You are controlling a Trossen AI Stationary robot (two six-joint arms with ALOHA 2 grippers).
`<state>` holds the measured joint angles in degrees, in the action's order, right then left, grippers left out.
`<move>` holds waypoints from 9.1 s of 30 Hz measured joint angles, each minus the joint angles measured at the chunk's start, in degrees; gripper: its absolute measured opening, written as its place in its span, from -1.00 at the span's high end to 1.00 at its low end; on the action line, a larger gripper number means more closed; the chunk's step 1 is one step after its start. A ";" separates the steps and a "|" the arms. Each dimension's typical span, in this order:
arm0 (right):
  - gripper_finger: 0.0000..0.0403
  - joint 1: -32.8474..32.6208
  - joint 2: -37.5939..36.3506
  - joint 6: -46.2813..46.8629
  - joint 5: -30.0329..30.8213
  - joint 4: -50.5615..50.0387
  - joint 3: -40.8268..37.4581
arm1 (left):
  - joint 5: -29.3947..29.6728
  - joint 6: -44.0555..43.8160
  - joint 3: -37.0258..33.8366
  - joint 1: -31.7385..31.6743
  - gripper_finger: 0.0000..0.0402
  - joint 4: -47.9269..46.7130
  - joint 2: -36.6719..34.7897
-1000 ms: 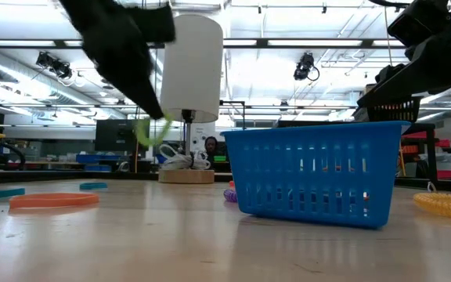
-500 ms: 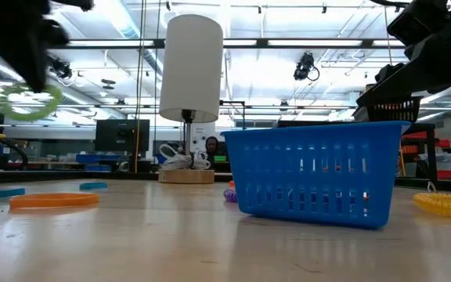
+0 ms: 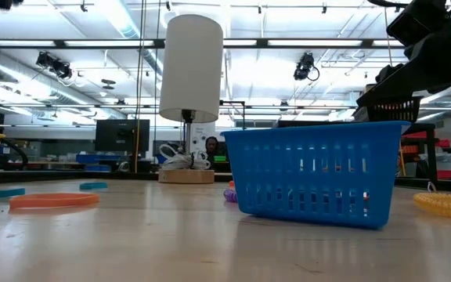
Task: Pick & Place Office Desk Supplies
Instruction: Put the green spring rubber band into the yellow bin, then put the blue spring keychain into the yellow bin, then put the orange spring keychain into the yellow bin
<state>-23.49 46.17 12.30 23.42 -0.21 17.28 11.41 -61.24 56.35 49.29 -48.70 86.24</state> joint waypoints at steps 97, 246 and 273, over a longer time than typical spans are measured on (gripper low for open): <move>0.02 34.53 57.25 -34.11 -28.29 -21.81 39.04 | 12.46 74.32 -34.50 -40.66 -0.18 101.63 -6.93; 0.04 15.47 63.67 -31.61 -42.19 -4.18 56.63 | 4.41 4.82 -10.75 6.64 0.91 12.79 -9.10; 0.05 12.45 63.67 -30.92 -37.12 -5.83 56.63 | 8.70 5.16 -0.80 5.81 -0.37 3.36 -3.74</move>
<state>-11.04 109.84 -18.62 -13.70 -6.03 73.91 20.10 -56.09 55.55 55.11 -45.34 82.50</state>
